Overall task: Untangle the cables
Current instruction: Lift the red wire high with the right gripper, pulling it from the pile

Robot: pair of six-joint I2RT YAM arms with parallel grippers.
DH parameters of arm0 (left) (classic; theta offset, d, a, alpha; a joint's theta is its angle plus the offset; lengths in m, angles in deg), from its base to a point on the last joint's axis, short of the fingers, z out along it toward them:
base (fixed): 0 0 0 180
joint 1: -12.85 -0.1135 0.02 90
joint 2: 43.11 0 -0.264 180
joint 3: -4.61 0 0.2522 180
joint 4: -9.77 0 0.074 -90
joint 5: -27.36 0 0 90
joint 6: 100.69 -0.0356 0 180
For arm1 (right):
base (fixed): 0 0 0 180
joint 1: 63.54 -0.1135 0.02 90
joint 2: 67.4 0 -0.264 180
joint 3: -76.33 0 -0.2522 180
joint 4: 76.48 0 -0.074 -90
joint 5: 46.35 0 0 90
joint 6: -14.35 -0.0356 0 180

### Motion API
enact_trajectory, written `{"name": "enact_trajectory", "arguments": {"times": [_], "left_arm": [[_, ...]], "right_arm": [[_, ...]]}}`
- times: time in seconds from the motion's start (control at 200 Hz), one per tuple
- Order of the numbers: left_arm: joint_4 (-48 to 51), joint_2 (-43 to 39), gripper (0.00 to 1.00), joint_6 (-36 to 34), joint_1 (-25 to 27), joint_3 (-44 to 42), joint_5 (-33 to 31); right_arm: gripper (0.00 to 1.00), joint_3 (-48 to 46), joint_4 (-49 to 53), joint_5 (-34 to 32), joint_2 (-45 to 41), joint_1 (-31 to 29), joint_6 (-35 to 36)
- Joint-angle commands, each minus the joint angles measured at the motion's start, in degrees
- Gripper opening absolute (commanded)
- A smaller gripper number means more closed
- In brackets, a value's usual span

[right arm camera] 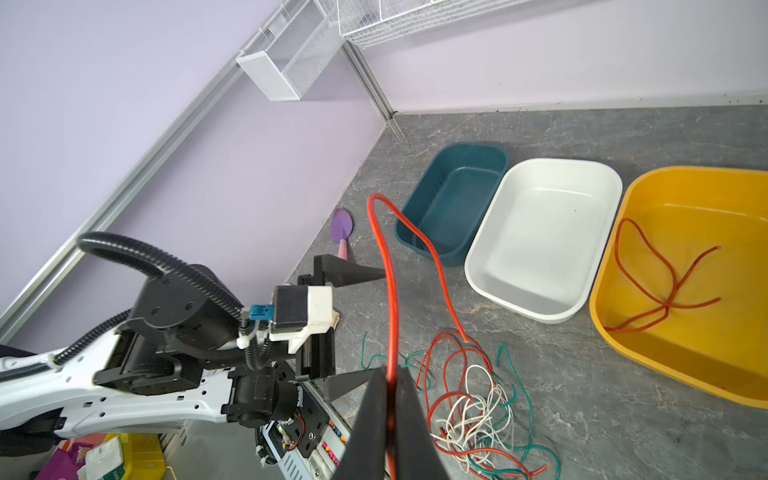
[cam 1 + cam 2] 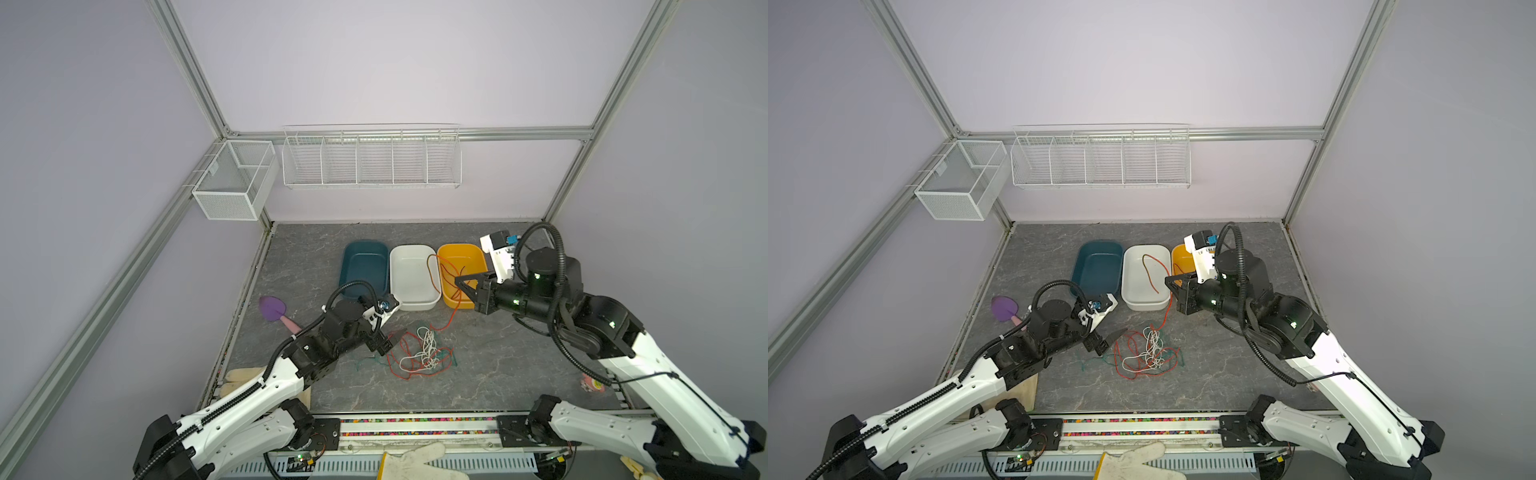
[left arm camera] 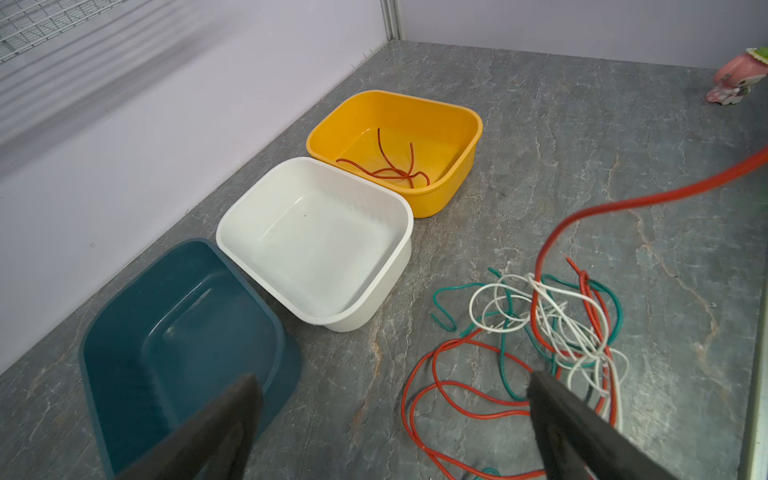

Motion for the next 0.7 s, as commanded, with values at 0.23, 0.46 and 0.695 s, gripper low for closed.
{"name": "enact_trajectory", "arguments": {"times": [0.23,0.46,0.695], "left_arm": [[0.72,0.48,0.99,-1.33,0.66,-0.83,1.38],[0.8,0.46,0.99,-1.42,1.03,-0.92,1.52],[0.81,0.84,0.99,-1.51,1.34,-1.01,2.02]], "right_arm": [[0.07,10.02,3.12,1.58,2.95,-0.35,3.56],[0.07,17.42,5.57,0.22,5.56,-0.35,6.38],[0.07,25.57,8.41,0.43,8.77,-0.42,8.28]]}}
